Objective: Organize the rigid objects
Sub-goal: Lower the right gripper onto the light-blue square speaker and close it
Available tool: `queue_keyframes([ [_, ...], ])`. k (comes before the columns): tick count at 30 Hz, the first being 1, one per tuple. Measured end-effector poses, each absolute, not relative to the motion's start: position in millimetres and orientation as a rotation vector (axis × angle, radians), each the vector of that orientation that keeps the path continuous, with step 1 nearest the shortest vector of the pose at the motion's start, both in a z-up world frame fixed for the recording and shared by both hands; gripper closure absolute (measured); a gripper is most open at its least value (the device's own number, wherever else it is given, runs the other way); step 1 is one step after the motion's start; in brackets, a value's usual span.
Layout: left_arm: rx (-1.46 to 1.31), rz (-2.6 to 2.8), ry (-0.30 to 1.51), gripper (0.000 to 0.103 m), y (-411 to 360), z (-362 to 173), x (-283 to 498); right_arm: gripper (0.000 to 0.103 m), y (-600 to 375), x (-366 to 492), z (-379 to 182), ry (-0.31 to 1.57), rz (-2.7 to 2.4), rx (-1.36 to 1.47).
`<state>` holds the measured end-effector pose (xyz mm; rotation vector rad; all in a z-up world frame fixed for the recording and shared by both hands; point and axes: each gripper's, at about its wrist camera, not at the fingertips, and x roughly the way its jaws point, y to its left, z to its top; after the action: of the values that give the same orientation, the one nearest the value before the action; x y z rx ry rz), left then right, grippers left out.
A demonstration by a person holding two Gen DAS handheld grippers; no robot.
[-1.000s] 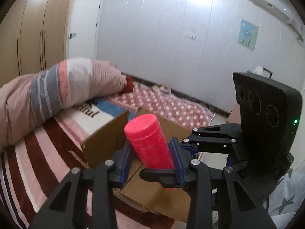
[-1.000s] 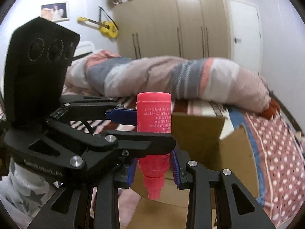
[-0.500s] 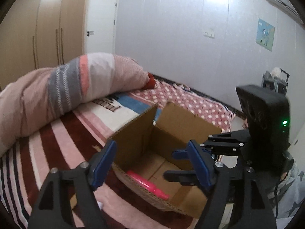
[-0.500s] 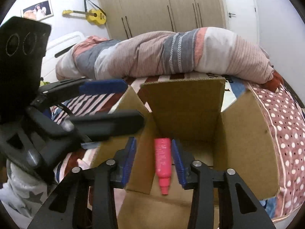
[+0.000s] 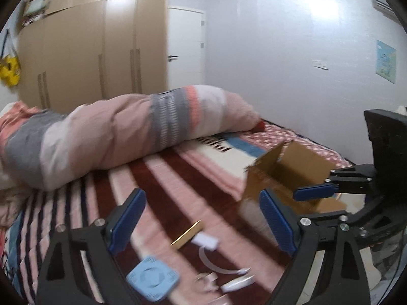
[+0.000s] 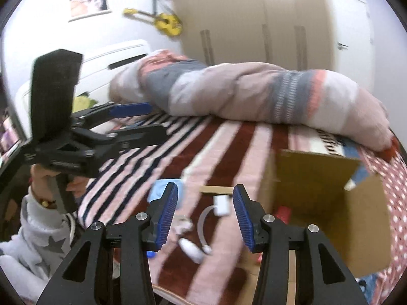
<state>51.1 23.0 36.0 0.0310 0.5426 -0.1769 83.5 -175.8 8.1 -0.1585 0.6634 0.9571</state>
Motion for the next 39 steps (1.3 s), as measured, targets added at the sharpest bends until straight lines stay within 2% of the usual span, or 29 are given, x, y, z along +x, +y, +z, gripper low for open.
queue_keyframes([
  [3,-0.005,-0.143,0.561,0.013,53,23,38,0.059,-138,74,2,0.694,1.015,-0.184],
  [5,-0.032,-0.124,0.576,0.012,72,12,29,0.049,-120,69,-7,0.706,1.030,-0.202],
  [9,-0.087,-0.105,0.607,0.006,106,-15,18,0.039,-72,67,-39,0.773,1.056,-0.241],
  [13,-0.122,-0.093,0.643,0.006,134,-46,16,0.020,-35,69,-79,0.849,1.041,-0.269],
  [16,-0.152,-0.091,0.667,0.006,149,-65,17,0.014,-9,76,-108,0.893,0.999,-0.309],
  [27,-0.258,-0.087,0.732,0.006,184,-113,24,0.013,54,99,-173,0.962,0.921,-0.417],
  [30,-0.265,-0.089,0.742,0.006,185,-119,25,0.014,57,107,-178,0.979,0.907,-0.409],
  [32,-0.263,-0.096,0.746,0.006,184,-120,26,0.022,58,109,-179,0.986,0.904,-0.415],
  [39,-0.272,-0.151,0.752,0.006,172,-115,29,0.023,49,100,-165,0.929,0.938,-0.431],
])
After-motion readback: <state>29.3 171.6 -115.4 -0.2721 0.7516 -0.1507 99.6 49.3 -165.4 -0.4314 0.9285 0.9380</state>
